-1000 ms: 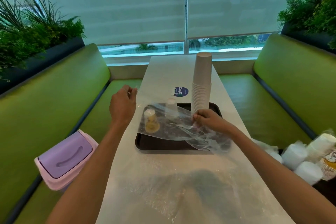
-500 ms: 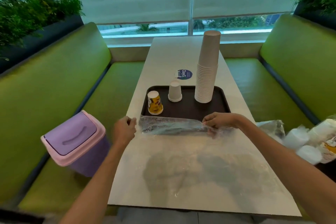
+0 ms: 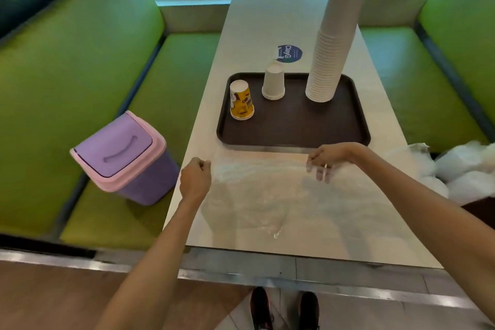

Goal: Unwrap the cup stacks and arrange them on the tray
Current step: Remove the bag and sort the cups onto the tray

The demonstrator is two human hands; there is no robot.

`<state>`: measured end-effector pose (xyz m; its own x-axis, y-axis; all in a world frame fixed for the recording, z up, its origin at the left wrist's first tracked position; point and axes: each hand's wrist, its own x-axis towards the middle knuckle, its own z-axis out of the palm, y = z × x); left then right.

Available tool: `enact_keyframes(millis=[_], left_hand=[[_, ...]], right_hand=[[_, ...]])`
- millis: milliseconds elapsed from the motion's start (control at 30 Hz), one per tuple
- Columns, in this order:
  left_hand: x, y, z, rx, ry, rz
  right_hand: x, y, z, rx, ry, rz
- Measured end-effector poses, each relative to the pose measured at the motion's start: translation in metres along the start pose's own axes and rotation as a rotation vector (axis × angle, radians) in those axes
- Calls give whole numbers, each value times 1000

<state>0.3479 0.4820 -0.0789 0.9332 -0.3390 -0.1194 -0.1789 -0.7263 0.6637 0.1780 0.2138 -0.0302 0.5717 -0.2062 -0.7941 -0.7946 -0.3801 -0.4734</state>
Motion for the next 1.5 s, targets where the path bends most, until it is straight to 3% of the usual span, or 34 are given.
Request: enact_keyframes(millis=[200,267,333,400,500,633,800,967,1167,1500], left_hand=[[-6,-19,11,113,59,61],[-7,-23,13,181,67,81],[-8,-26,16,222,98,125],[-9,-29,19,232,160,189],[-11,-29,24,122,276,297],[-23,-23,33,-39,203,420],[-25,-42,50,-31,-1,341],[-19,-53,48,72,17,401],[-15,-46,51,-54,-68,372],[-7,-59,63,465,-157,477]], right_hand=[[8,-13,15,-208,177,-11],[9,-19,23,-438,339,5],[8,-27,42,-580,613,-33],[12,-39,72,-558,880,-266],[29,-57,124,-408,1043,-660],[59,-69,171,-388,992,-716],[85,-69,190,-479,916,-593],[89,-73,202,-508,856,-533],[91,-82,205,-441,887,-495],[96,-63,207,-460,782,-418]])
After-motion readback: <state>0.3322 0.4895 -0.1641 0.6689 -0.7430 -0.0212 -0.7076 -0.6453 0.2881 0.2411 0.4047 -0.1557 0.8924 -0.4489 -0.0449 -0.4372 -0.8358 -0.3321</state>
